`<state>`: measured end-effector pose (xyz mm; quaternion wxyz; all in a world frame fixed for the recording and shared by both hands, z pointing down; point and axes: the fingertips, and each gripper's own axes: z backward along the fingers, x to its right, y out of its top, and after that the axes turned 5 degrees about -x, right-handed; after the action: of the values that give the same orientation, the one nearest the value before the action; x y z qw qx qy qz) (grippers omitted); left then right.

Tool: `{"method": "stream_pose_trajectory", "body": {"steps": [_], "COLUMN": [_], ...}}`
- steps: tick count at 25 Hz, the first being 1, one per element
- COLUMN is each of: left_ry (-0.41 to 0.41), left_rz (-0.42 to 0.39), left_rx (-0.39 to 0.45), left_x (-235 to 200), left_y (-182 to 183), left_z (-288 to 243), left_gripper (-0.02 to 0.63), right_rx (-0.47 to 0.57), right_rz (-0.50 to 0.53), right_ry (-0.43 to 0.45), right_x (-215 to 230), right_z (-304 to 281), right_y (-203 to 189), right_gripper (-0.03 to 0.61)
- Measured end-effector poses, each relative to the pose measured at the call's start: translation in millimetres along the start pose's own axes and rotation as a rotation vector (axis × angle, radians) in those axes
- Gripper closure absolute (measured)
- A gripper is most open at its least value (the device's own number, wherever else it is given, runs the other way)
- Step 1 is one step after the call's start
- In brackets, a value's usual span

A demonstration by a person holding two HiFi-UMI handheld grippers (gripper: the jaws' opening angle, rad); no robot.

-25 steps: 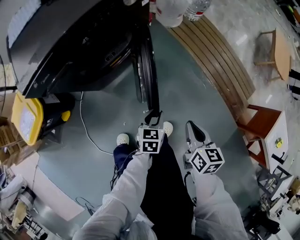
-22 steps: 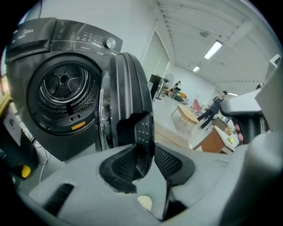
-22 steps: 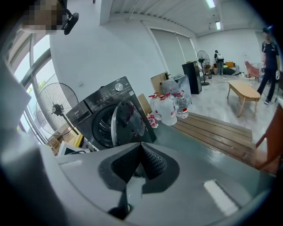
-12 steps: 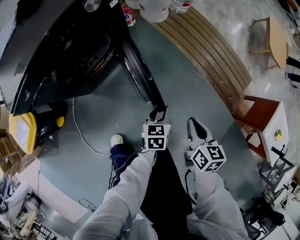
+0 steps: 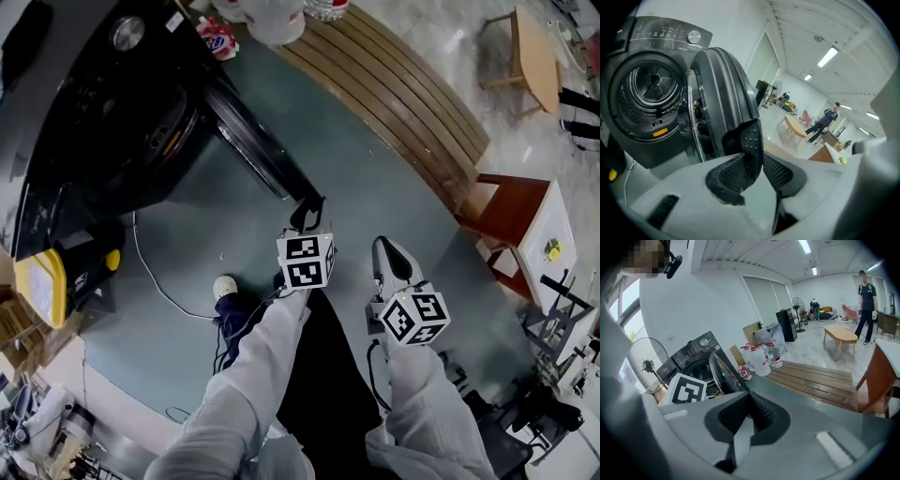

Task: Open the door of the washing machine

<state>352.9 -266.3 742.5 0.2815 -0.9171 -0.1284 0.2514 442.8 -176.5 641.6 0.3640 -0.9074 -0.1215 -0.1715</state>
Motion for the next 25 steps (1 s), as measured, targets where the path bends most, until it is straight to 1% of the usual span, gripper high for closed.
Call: {"method": "stream_pose_trajectory", "body": {"steps": [6, 9, 11, 14, 16, 19, 22, 25], "left_ry": [-0.003, -0.029, -0.067, -0.163, -0.234, -0.330, -0.402, -0.447], "left_rz": [0.008, 0.000, -0.025, -0.088, -0.118, -0.141, -0.153, -0.176], "left_rx": [0.011, -0.006, -0.034, -0.110, -0.162, -0.186, -0.155, -0.088], "left_x": [8, 11, 15, 30, 43, 59, 63, 53], "left_y": [3, 4, 4, -3, -10, -7, 9, 33], "left_z": [-6, -7, -4, 11, 31, 77, 138, 207], "left_gripper": [0.491, 0.494, 0.486, 0.411, 0.379, 0.383, 0.395, 0.412], "right_rx": [0.018, 0.035, 0.051, 0.081, 0.100, 0.134, 0.178, 0.217], "right_rz": [-0.019, -0.026, -0.036, -0.047, -0.046, -0.040, -0.033, -0.011], "right_ry": [-0.013, -0.021, -0.032, -0.050, -0.055, -0.051, -0.046, -0.031], "right_x": [13, 17, 17, 11, 2, -24, -58, -102], "right_z": [14, 23, 31, 48, 63, 85, 108, 131], "right_y": [-3, -1, 1, 8, 16, 31, 44, 52], "right_gripper": [0.569, 0.569, 0.568, 0.569, 0.569, 0.569, 0.568, 0.569]}}
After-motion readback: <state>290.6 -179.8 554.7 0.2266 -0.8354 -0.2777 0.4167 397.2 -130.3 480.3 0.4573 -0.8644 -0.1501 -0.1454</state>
